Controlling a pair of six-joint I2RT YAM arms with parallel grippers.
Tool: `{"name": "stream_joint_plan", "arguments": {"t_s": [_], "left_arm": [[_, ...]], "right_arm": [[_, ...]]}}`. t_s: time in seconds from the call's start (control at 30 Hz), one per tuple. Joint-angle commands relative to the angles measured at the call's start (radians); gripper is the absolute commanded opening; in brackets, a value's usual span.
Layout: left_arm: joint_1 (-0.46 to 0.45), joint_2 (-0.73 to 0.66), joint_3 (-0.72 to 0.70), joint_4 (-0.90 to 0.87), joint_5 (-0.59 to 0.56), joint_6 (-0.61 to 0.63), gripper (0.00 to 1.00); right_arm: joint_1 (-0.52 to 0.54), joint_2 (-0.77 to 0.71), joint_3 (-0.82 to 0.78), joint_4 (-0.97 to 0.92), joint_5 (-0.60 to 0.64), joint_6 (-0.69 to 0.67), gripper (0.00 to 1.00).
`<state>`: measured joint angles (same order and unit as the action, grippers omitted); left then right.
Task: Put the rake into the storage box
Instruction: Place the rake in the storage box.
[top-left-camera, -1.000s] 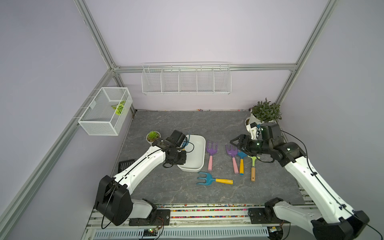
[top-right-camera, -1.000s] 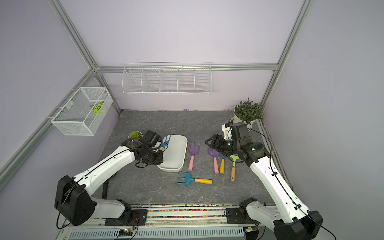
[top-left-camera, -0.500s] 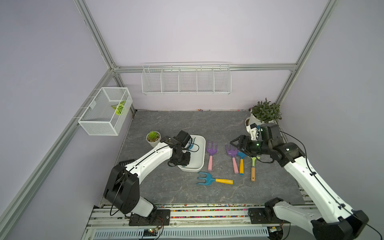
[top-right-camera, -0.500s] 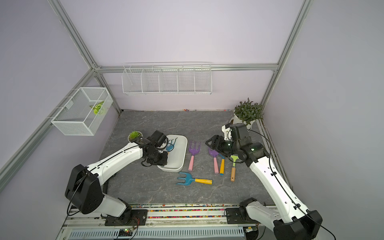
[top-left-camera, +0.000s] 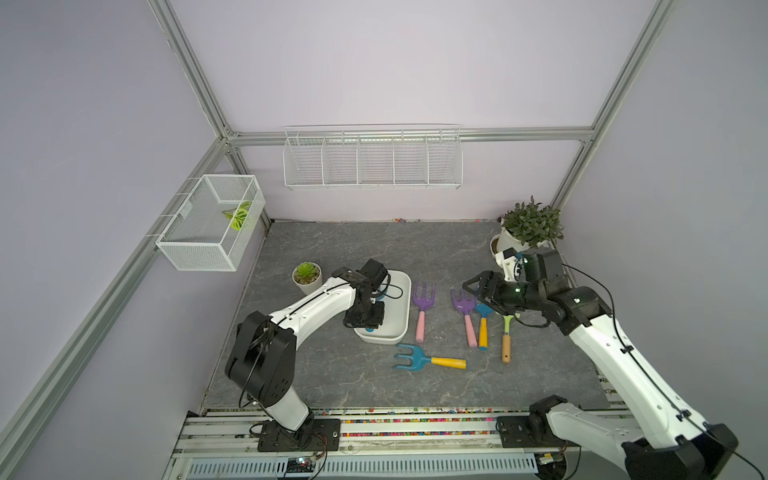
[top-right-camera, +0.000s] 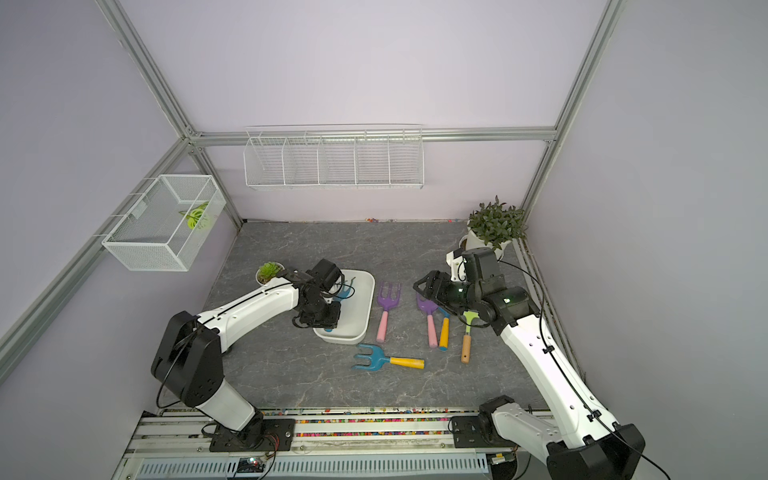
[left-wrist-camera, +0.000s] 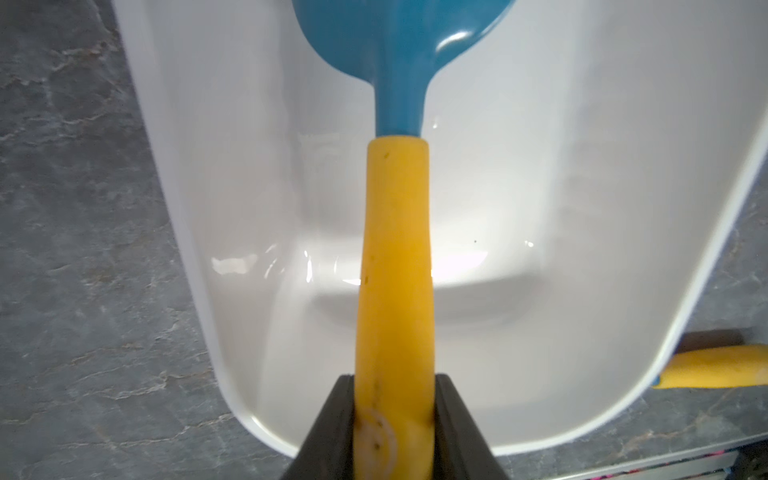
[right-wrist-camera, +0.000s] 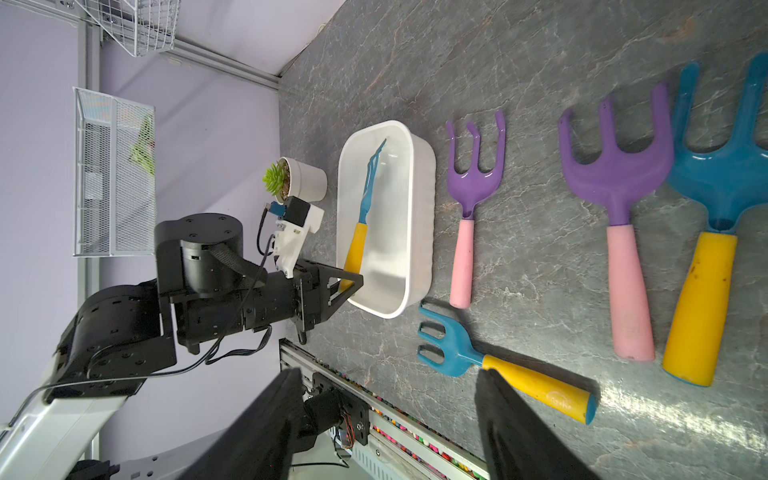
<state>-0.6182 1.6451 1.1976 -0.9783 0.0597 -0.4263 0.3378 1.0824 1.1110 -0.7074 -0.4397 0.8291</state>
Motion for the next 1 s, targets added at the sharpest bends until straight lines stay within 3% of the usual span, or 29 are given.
{"name": "stream_joint_plan", "arguments": {"t_s": [0.0, 0.17, 0.43, 0.63, 0.8, 0.97], "left_arm": [[-0.003, -0.005, 0.020, 0.005, -0.028, -0.022, 0.38], [-0.003, -0.036, 0.034, 0.000, -0.035, -0.025, 0.45], [-0.003, -0.122, 0.109, -0.019, -0.034, -0.030, 0.44], [-0.003, -0.223, 0.160, 0.017, 0.000, -0.056, 0.42], [-0.003, -0.362, 0.123, 0.150, 0.038, -0.131, 0.41], [-0.002, -0.532, -0.031, 0.382, 0.043, -0.255, 0.46]], "right_arm": [[-0.005, -0.022, -0.022, -0.003, -0.013, -0.005, 0.72], [-0.006, -0.032, -0.036, -0.008, -0.013, -0.013, 0.73], [-0.006, -0.029, -0.018, -0.030, 0.008, -0.049, 0.73], [-0.005, -0.025, 0.037, -0.147, 0.189, -0.114, 0.70], [-0.002, -0.075, 0.036, -0.173, 0.327, -0.205, 0.73], [0.001, -0.020, 0.057, -0.266, 0.310, -0.277, 0.69]]}}
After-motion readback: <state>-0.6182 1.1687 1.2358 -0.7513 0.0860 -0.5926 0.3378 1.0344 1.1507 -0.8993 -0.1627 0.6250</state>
